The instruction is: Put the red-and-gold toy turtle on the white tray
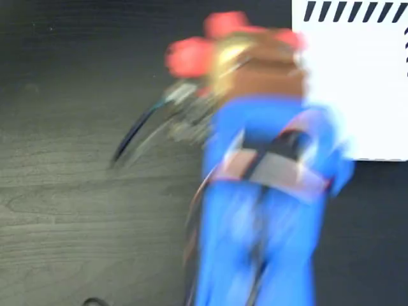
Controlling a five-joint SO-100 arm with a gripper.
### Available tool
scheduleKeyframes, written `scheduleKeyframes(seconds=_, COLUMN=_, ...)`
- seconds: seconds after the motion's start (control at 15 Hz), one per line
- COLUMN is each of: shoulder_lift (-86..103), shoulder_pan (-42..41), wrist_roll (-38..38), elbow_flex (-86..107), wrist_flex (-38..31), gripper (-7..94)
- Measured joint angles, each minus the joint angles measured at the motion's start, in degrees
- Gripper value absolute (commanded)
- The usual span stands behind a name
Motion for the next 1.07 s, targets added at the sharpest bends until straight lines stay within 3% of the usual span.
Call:
scheduleKeyframes(seconds=0.27, shoulder_lift=-17.67, shoulder_pan=9.76, wrist_roll=-0.18, elbow_flex=-14.94, wrist_flex=2.64, gripper=0)
scheduleKeyframes(seconds=0.53, shoulder_lift=-29.62, shoulder_pan=12.57, wrist_roll=0.09, elbow_flex=-21.45, wrist_flex=1.85, gripper=0)
scheduleKeyframes(seconds=1.07, shoulder_lift=-49.04, shoulder_pan=16.35, wrist_roll=7.91, elbow_flex=-39.38, wrist_flex=2.29, gripper=0)
